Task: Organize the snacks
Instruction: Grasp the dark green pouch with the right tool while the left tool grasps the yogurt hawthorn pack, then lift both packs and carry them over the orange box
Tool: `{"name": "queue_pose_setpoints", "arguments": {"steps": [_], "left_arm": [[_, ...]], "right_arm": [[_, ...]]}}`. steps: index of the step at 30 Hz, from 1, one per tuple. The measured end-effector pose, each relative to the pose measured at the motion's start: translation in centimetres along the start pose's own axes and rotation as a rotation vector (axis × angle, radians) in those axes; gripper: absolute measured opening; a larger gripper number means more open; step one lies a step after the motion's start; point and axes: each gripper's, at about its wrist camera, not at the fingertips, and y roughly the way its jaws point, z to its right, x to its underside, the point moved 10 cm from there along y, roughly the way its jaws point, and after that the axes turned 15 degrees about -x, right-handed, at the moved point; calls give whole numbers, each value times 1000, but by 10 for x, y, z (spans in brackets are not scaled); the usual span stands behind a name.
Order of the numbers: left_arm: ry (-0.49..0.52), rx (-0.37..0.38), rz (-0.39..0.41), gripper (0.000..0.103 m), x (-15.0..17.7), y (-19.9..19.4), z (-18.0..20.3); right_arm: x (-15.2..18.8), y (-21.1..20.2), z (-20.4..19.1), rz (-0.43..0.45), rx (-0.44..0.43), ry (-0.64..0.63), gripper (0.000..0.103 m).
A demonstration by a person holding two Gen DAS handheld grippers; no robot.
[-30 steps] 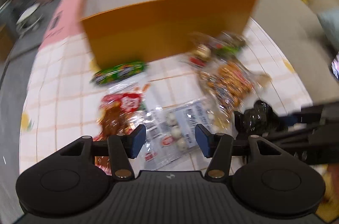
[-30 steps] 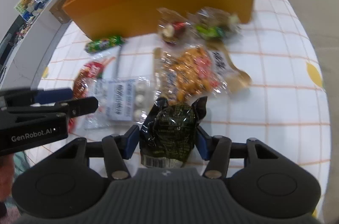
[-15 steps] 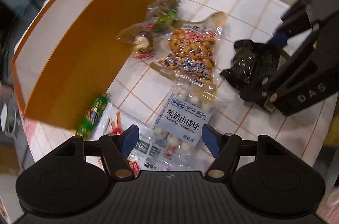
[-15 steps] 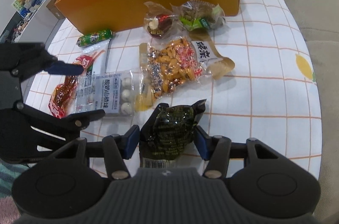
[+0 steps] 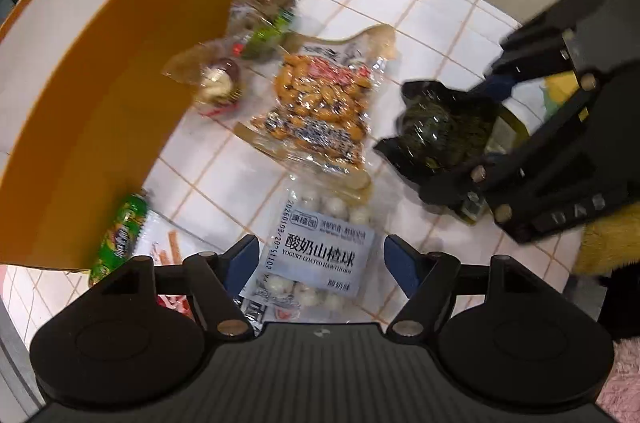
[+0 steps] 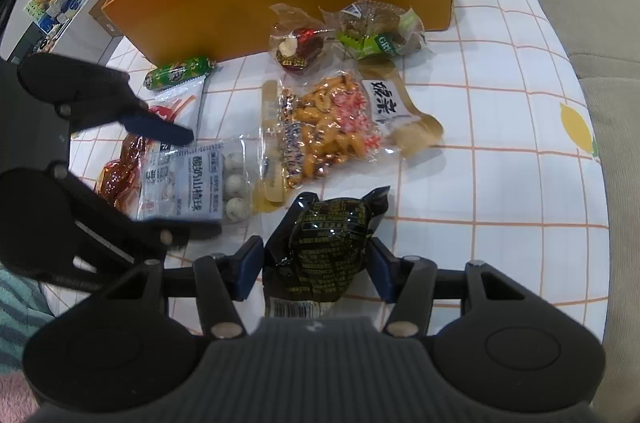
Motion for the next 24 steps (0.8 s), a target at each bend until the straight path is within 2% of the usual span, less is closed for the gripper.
{"name": "queue_pose_setpoints", "arguments": {"steps": [4, 7, 9, 16, 24], "left_arm": [[-3, -4, -24, 79, 6, 4, 6], [-55, -19, -27, 72, 6, 5, 7], [-92, -25, -26, 71, 6, 4, 7], [-287, -33, -51, 69, 11, -1, 3], [-506, -65, -44, 65, 23, -15, -7]], "right_arm": [[-1, -1, 2, 2, -1, 7, 54], [-1, -1, 2, 1, -3, 9, 54], [-1, -1, 2, 0, -3, 8, 54], [0, -1, 3, -2, -6, 12, 54], [-2, -7, 8, 13, -28, 50, 53]]}}
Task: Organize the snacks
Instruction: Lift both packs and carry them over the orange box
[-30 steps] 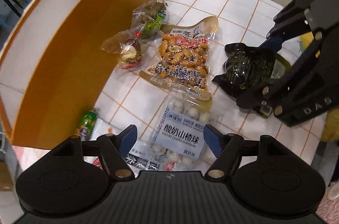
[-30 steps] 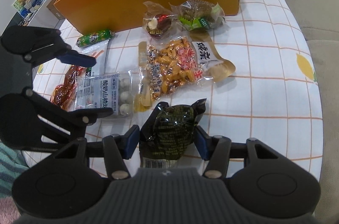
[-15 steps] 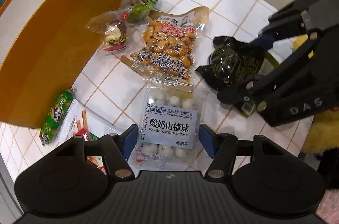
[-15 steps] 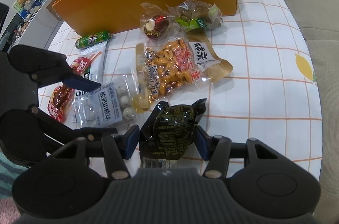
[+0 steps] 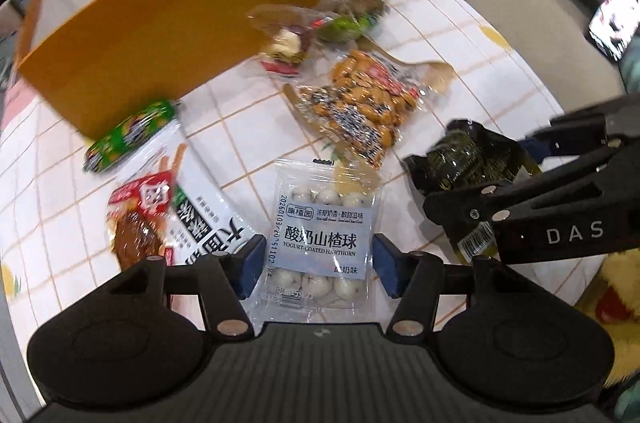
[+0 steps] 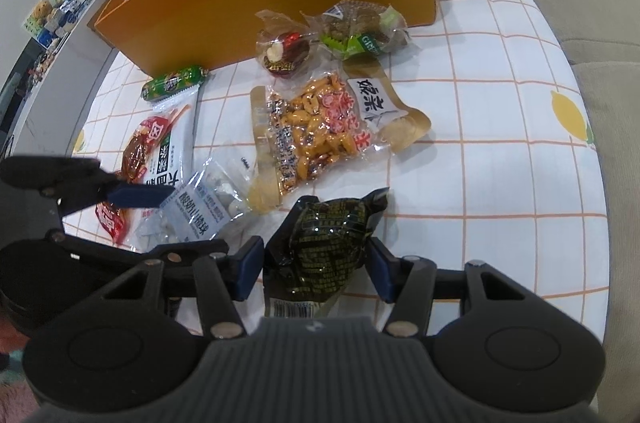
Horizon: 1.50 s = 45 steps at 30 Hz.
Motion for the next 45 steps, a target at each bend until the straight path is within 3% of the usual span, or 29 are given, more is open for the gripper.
{"name": "queue_pose_setpoints", "arguments": {"steps": [15, 26, 34, 45], "left_arm": [[-214, -33, 88, 64, -5, -44, -17], [-324, -23, 169, 64, -33, -85, -41], [-355, -11, 223, 64, -74, -106, -58], [-354, -55, 274, 64, -137, -111, -87]], "right_arm": [[-7, -25, -13, 62, -54, 4, 51], [-32, -65, -36, 176, -88, -32, 50], [-69, -96, -46, 264, -95, -66, 50], [-152, -115, -64, 365, -57, -170, 50]]}}
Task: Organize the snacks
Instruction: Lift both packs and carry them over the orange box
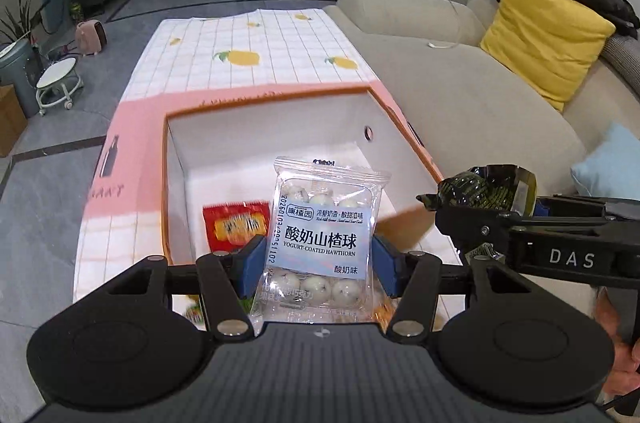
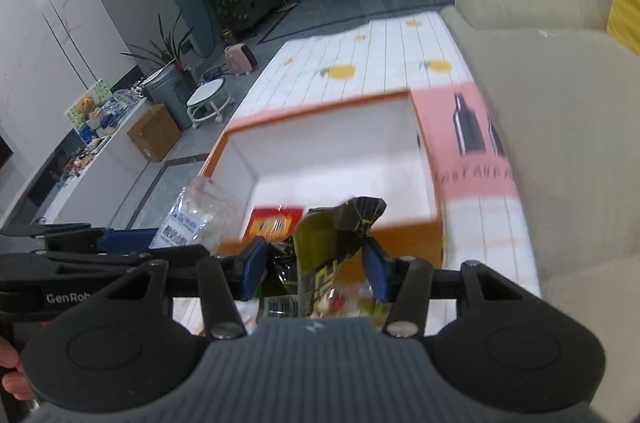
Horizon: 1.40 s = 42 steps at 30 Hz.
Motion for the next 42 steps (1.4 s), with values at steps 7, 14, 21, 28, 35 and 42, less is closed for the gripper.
{"name": "queue_pose_setpoints", "arguments": {"steps": [7, 14, 21, 28, 35, 42], "left_arm": [[-1, -24, -25, 64, -26, 29, -3], [-8, -60, -106, 64, -31, 72, -8], [7, -85, -175, 64, -27, 114, -11], [23, -110, -257, 64, -14, 151, -14], [39, -130, -299, 64, -3, 173, -16], [93, -169, -310, 65, 2, 186, -15]], "right_arm": [[-39, 32, 6, -6, 50, -85, 50], [-49, 72, 20, -66, 106, -151, 50], [-46, 111, 42, -162, 171, -205, 50], [-32, 144, 57, -267, 227, -288, 50], [-14, 169, 70, -356, 253, -317, 50], [-6, 182, 73, -399, 266, -353, 51]]}}
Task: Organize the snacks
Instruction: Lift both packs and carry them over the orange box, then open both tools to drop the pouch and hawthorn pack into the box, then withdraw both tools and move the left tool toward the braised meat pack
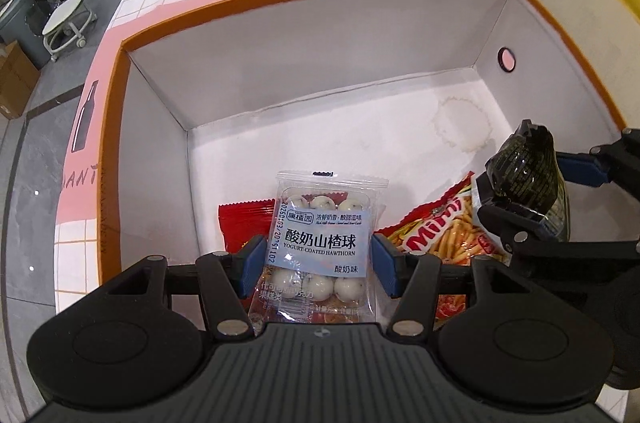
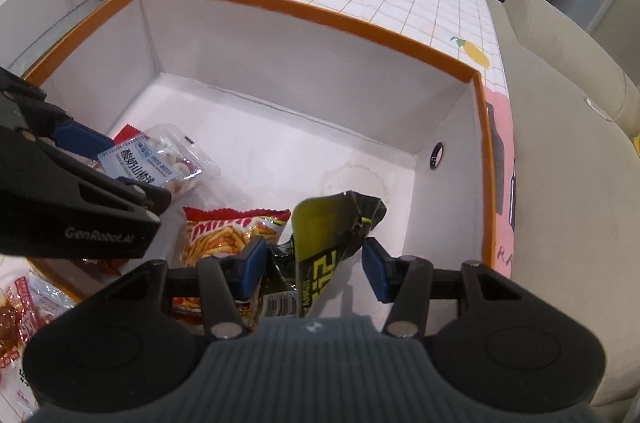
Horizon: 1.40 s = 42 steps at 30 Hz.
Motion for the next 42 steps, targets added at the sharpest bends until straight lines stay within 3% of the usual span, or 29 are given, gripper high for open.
{"name": "queue_pose_setpoints", "arguments": {"steps": [13, 21, 31, 42], "left_arm": [[26, -32, -11, 71, 2, 4, 1], [23, -50, -7, 76, 5, -4, -6], [-45, -41, 89, 82, -2, -44, -24], [-111, -59, 266, 82, 16, -111, -39]], "right_arm": [[-4, 0, -4, -12, 12, -7, 50], [-3, -10, -4, -5, 9, 9, 60], [-6, -40, -4, 57, -11, 70, 72], [4, -99, -16, 212, -20, 142, 79]]}}
